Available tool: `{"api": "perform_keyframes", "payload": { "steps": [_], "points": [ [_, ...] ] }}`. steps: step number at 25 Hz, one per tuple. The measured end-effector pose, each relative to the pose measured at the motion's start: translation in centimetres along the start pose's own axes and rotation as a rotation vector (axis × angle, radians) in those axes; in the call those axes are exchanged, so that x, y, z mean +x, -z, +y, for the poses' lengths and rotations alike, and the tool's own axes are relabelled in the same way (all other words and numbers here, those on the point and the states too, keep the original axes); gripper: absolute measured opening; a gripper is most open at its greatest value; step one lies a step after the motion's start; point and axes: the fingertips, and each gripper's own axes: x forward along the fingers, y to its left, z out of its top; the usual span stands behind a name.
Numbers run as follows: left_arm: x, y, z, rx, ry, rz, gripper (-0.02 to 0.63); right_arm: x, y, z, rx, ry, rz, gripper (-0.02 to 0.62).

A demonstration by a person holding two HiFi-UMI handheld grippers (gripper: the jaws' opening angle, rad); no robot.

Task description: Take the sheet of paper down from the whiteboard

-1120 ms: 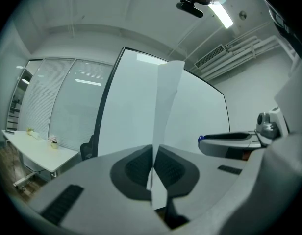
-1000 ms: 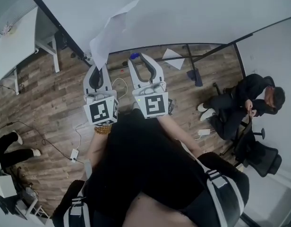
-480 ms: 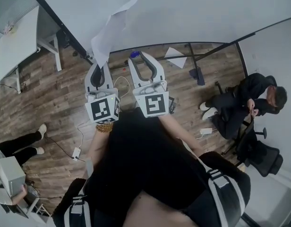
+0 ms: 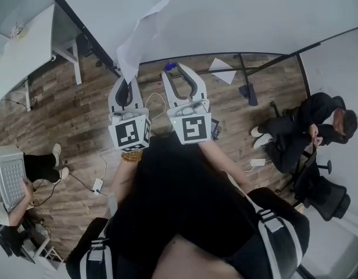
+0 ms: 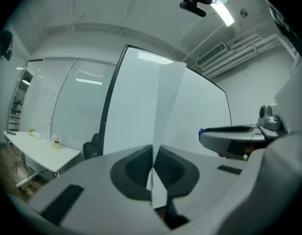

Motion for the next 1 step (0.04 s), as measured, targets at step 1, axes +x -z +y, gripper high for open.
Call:
{"api": "perform_keyframes", "payload": {
  "steps": [1],
  "points": [
    [0.05, 0.0, 0.06, 0.001, -0.002, 0.0, 0.008, 0.09, -0.03, -0.02, 0.0, -0.001, -0.001, 0.115]
  ]
}}
